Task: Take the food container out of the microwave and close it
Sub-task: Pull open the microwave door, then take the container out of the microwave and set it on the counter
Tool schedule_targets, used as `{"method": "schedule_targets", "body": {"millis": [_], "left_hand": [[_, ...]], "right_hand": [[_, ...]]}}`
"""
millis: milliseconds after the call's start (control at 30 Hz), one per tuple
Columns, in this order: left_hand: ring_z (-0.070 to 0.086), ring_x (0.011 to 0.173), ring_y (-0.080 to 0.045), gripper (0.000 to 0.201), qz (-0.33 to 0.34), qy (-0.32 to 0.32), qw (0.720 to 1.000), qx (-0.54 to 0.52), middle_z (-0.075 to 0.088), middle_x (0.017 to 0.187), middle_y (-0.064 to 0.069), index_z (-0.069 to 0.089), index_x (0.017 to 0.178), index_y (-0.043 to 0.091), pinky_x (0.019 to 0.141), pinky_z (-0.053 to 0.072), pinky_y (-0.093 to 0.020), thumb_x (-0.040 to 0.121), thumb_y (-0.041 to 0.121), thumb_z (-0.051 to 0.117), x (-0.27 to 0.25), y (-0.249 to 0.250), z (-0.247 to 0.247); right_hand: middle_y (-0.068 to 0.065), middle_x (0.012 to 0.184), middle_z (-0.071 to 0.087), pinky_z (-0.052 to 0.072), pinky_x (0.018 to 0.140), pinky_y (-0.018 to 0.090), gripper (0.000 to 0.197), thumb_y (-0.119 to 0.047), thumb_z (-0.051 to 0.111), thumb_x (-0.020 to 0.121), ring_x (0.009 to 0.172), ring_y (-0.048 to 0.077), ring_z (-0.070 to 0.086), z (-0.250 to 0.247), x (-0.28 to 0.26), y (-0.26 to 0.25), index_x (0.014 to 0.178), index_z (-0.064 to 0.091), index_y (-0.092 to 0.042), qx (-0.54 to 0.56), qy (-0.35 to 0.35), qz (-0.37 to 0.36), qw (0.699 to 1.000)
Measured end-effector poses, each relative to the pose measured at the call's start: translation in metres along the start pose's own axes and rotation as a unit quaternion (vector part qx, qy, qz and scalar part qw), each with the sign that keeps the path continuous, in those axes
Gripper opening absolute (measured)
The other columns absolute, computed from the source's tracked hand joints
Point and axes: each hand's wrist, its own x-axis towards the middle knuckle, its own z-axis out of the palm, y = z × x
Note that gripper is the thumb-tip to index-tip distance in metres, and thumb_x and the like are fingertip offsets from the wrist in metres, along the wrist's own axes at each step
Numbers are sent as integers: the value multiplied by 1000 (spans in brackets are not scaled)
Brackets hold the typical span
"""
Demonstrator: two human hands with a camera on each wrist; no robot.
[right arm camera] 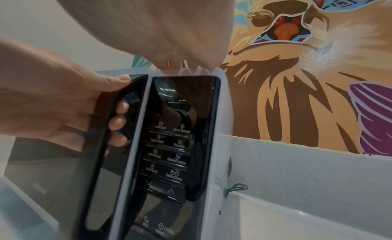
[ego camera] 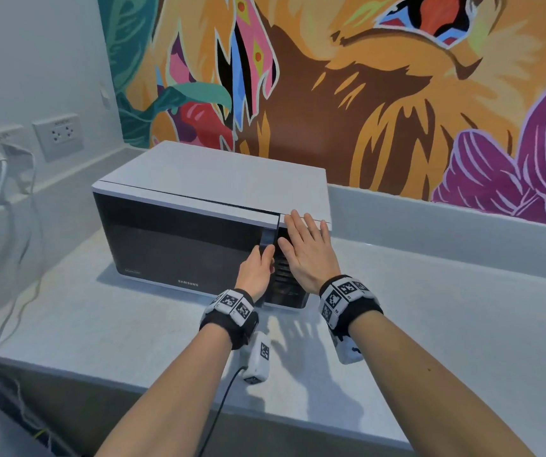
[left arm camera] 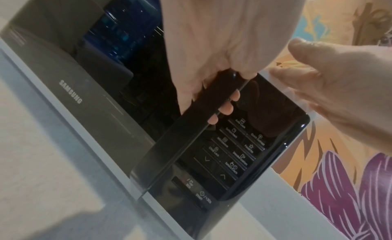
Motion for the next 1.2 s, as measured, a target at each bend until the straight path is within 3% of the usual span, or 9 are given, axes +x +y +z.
{"method": "schedule_targets", "body": {"millis": [100,333,467,533,600,667,833,1033,1200], "left_hand": [[52,69,-8,34,5,-7,1000,-11,56,79,3,52,92,12,67,39,-24,99,40,33,-16,-4,-7],[56,111,-34,49,-35,-24,991,123,60,118,-14,47,118,7,95,43,-40,95,49,34,-25,1,-20],[50,115,-31,34,153,227,931,242,49,127,-12,48,124,10,98,42,-41,96,27,40,-41,28,-22],[37,137,-28,42,209,188,900,333,44,143,-8,44,136,13,114,30,-47,97,27,34,-33,39,-20],[25,146,-24,46,183,78,877,438,43,148,-3,42,139,16,121,14,-49,99,34,28,-25,45,-22],[37,138,-24,43,163,44,856,488,56,133,-4,52,127,15,120,16,-45,100,36,26,-29,46,-28],[54,111,-27,45,144,119,841,508,67,99,-7,64,94,12,106,35,-40,100,34,25,-81,46,-48],[27,139,-43,71,-49,191,770,606,35,146,-30,36,138,-6,119,19,-47,94,50,32,-139,24,-101],[49,111,-42,66,-128,291,779,541,53,121,-30,42,126,-10,98,42,-49,85,41,55,-155,-1,-169]], "right_hand": [[-3,162,7,-3,122,43,63,-50,6,94,149,19,1,-2,2,-2,150,8,-22,5,-1,3,1000],[-2,162,6,-2,123,44,60,-48,12,97,149,19,1,-14,0,-5,150,9,-21,24,-41,11,999],[2,159,21,3,122,42,51,-37,24,100,148,21,12,-23,-14,-4,146,26,-18,91,-5,4,996],[7,150,39,15,120,40,42,-26,35,99,142,24,28,-20,-29,-4,136,45,-12,113,60,-5,992],[8,139,52,28,114,33,36,-21,39,96,131,23,41,-12,-47,-4,127,55,-11,135,78,4,988],[5,130,56,37,105,30,34,-20,40,96,122,21,46,-1,-62,-3,124,57,-13,148,40,8,988],[5,126,55,39,101,32,33,-19,41,94,118,24,46,25,-68,-14,122,58,-14,160,-42,-6,986],[10,124,55,37,105,36,34,-17,39,93,118,28,45,48,-48,-63,120,59,-13,197,-106,-46,974],[11,130,51,37,105,38,37,-17,39,92,121,29,43,58,-35,-92,126,54,-12,199,-150,-67,966]]}}
